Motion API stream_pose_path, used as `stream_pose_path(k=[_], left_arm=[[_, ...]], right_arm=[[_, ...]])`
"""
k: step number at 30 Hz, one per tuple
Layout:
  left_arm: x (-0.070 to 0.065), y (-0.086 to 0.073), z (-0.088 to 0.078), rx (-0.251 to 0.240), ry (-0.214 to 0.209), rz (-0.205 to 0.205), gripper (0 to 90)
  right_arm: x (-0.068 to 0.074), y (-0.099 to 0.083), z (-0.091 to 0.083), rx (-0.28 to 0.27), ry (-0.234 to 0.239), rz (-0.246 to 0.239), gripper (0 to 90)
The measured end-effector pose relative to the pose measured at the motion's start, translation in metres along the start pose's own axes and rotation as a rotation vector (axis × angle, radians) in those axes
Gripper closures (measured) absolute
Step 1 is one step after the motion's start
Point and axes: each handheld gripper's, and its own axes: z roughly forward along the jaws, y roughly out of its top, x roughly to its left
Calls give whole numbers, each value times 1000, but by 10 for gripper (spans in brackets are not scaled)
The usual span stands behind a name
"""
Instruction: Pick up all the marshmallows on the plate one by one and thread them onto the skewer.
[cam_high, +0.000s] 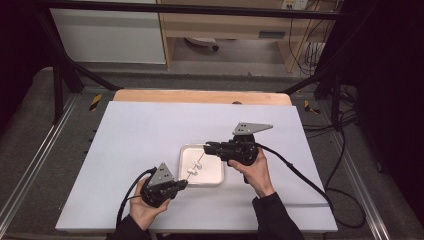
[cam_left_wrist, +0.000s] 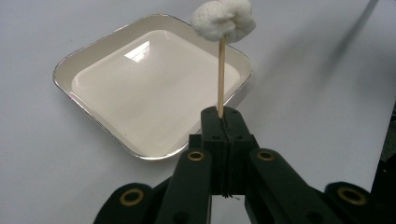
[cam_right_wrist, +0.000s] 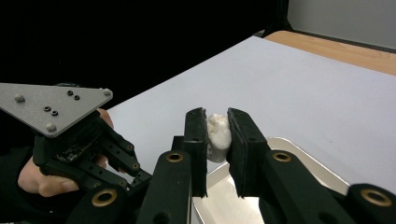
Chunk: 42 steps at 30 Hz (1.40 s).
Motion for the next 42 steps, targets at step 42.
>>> stream_pose_path(k=[42], left_arm=[[-3,-4,4,31,30,30,893]], right_arm=[[9,-20,18,17,29,3,808]])
